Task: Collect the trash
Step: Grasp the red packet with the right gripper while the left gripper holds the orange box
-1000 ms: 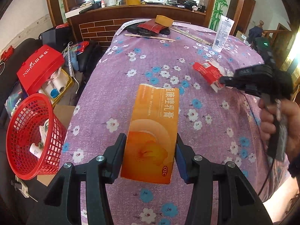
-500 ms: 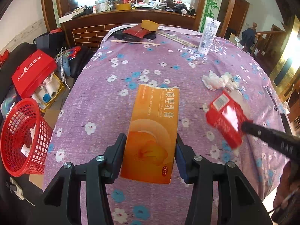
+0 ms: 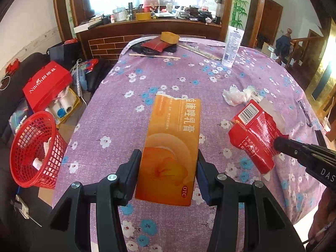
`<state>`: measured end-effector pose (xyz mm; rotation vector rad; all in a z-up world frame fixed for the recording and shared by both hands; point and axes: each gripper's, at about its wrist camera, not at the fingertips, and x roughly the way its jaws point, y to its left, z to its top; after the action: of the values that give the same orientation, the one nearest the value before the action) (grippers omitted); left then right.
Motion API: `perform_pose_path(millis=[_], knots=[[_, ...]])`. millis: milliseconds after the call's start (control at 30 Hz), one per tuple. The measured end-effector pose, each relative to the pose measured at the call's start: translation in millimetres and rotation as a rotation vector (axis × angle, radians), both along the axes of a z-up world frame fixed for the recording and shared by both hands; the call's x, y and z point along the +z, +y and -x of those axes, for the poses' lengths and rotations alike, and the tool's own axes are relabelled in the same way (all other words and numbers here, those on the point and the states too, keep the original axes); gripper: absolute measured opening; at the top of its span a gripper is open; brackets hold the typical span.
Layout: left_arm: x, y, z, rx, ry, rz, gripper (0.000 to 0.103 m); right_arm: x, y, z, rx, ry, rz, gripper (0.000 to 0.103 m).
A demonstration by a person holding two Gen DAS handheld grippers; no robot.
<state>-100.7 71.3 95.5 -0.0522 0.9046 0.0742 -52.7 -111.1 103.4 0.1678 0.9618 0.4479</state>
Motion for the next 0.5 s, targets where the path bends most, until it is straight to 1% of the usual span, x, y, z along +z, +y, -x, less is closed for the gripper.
perform_pose_path(millis=[500], knots=[[12,2,7,0.049,-0.042,-0.041,0.048,13,4,-4,0.045,-0.049,-0.011,0.005]])
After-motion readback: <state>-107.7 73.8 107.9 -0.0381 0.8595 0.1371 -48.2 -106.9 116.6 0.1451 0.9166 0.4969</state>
